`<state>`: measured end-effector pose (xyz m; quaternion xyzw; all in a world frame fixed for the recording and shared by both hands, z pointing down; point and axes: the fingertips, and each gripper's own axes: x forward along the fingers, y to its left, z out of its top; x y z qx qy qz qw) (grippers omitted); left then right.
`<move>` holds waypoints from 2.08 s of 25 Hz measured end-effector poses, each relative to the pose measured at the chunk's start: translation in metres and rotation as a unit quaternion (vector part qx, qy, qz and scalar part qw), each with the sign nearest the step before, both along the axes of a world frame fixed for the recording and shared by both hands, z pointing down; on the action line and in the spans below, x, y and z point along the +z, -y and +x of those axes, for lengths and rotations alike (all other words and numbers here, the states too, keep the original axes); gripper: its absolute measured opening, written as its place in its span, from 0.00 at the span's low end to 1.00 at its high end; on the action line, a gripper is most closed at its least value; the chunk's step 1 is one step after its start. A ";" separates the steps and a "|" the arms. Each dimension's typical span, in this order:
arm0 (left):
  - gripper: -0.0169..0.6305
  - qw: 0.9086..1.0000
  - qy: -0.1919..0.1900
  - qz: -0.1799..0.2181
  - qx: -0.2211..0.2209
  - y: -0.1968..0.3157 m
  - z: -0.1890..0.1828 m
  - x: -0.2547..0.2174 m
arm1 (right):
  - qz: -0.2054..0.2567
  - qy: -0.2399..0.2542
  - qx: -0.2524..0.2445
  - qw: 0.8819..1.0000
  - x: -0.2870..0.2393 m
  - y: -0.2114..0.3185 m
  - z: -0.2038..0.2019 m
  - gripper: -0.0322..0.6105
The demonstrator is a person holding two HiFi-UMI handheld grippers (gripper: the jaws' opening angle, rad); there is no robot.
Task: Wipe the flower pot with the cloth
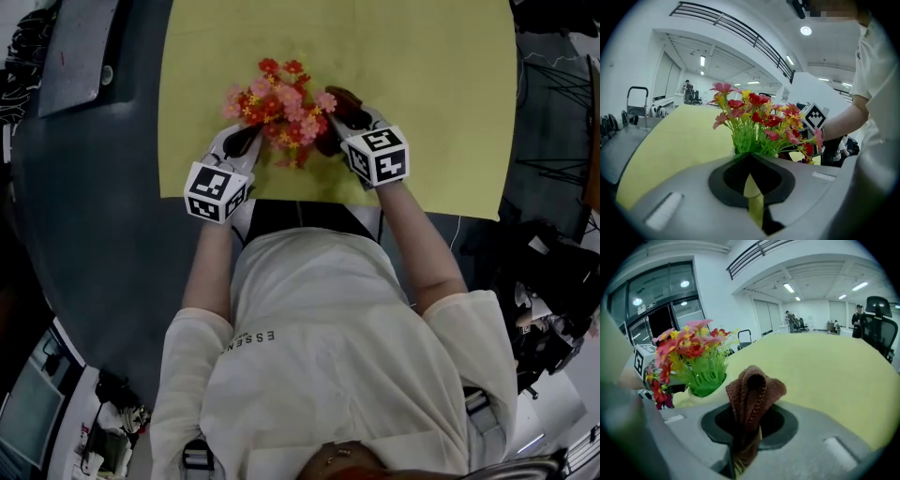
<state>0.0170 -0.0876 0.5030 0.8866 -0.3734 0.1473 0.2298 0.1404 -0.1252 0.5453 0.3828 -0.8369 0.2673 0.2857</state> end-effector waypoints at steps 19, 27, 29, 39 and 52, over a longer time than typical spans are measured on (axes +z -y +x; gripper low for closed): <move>0.05 0.998 -0.051 -0.022 -0.026 0.010 -0.006 -0.001 | 0.002 0.012 -0.151 0.989 0.008 -0.005 -0.036 0.13; 0.05 0.998 -0.045 -0.030 -0.010 0.006 -0.006 -0.002 | -0.003 0.011 -0.139 0.990 0.004 -0.035 -0.038 0.13; 0.05 0.998 -0.048 -0.028 -0.013 0.006 -0.008 -0.002 | -0.006 0.006 -0.149 0.989 0.002 -0.046 -0.041 0.14; 0.05 0.999 -0.024 -0.019 -0.010 -0.005 -0.011 0.000 | -0.015 0.029 -0.190 0.981 -0.006 -0.075 -0.033 0.14; 0.05 0.997 -0.046 -0.021 -0.061 0.006 -0.007 0.000 | 0.068 0.079 -0.289 0.951 -0.025 0.067 -0.060 0.14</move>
